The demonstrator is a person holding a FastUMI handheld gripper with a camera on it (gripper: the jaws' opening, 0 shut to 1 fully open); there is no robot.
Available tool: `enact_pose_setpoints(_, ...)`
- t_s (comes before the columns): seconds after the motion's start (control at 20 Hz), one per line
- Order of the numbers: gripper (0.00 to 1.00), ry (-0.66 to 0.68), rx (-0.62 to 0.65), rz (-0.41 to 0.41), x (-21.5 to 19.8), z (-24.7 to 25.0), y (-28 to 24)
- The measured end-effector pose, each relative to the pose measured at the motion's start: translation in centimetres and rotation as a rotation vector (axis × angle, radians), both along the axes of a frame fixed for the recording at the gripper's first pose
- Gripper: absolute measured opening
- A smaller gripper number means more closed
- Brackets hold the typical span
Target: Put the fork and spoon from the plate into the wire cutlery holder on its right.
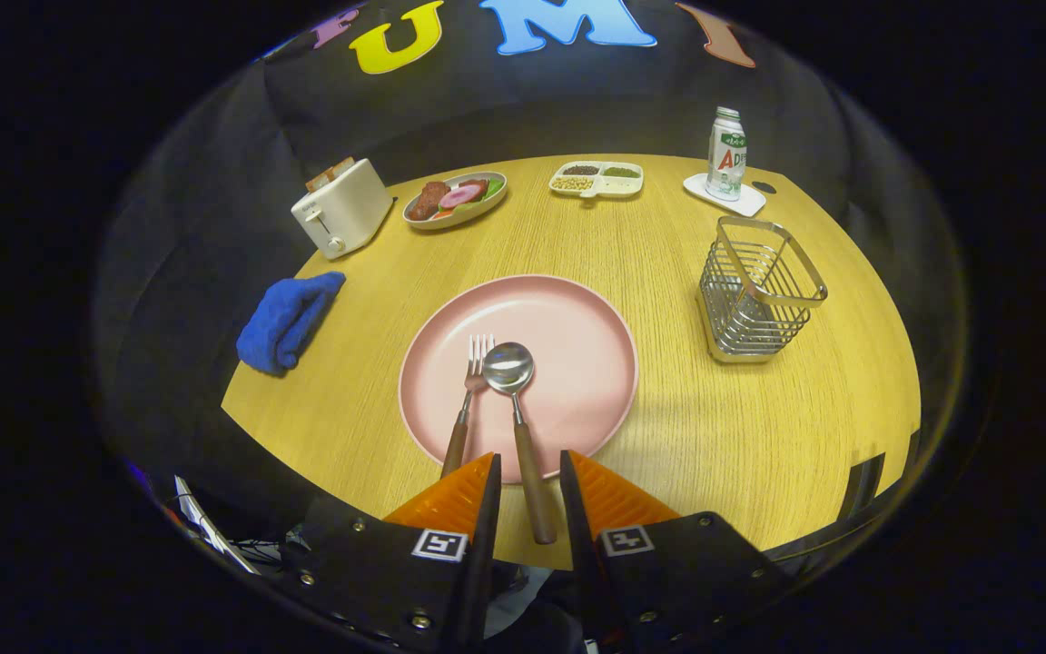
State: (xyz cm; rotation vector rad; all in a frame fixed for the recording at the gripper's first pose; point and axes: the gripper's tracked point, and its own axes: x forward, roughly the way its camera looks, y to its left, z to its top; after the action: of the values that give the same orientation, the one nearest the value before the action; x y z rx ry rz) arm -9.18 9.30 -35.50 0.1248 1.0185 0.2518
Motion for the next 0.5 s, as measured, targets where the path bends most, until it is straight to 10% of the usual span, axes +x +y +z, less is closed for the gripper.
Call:
enact_pose_setpoints(0.35, 0.41, 0.085, -0.018, 0.023, -1.3, -1.8, -0.3)
enact_pose_setpoints(0.45, 0.18, 0.105, 0.005, 0.023, -1.5, -2.4, 0.1)
enact_pose_setpoints(0.5, 0.23, 0.105, 0.011, 0.029, -1.6, -2.1, 0.1)
